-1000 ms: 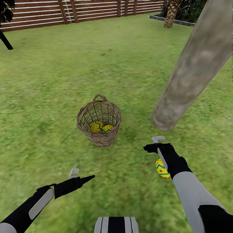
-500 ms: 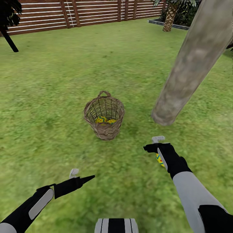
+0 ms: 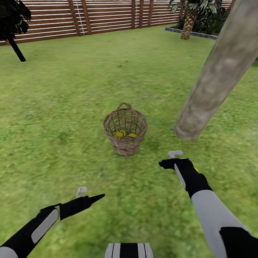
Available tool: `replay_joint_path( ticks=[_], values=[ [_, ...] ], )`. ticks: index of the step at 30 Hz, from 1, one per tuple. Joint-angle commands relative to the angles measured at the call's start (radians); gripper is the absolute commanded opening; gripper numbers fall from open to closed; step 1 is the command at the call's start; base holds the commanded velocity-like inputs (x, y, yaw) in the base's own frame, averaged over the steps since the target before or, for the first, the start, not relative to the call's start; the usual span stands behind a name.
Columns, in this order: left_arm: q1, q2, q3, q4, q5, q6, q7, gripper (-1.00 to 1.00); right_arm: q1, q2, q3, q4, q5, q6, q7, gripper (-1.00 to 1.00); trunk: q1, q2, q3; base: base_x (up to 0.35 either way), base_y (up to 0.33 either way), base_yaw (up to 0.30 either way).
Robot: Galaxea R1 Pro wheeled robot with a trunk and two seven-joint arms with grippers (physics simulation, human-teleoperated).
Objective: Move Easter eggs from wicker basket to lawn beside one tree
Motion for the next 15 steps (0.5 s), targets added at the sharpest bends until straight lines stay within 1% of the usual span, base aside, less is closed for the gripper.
replay_joint_path(
  ticks=[1, 3, 5, 9, 15],
  values=[
    [0.0, 0.0, 0.0, 0.0, 0.0, 0.0, 0.0, 1.0, 0.0, 0.0, 0.0, 0.0, 0.0, 0.0, 0.0, 1.0, 0.0, 0.0, 0.002, 0.0, 0.018, 0.0],
    [0.0, -0.001, 0.0, -0.001, -0.001, 0.0, 0.0, 1.0, 0.0, 0.0, 0.0, 0.0, 0.0, 0.0, 0.0, 1.0, 0.0, 0.0, 0.004, 0.0, 0.075, 0.0],
    [0.0, -0.002, 0.0, -0.001, -0.001, 0.0, 0.0, 1.0, 0.0, -0.001, -0.001, 0.0, 0.0, 0.001, -0.001, 1.0, 0.0, 0.0, 0.005, 0.0, 0.203, 0.0],
    [0.0, -0.002, 0.0, -0.001, -0.001, 0.0, 0.0, 1.0, 0.0, -0.001, -0.001, -0.001, 0.0, -0.003, -0.004, 1.0, 0.0, 0.0, 0.007, 0.0, 0.267, 0.0],
    [0.0, -0.002, 0.0, -0.001, -0.001, -0.001, 0.0, 1.0, 0.0, -0.001, -0.003, -0.001, 0.0, -0.007, -0.006, 1.0, 0.0, 0.0, 0.016, 0.0, 0.285, 0.0]
  ],
)
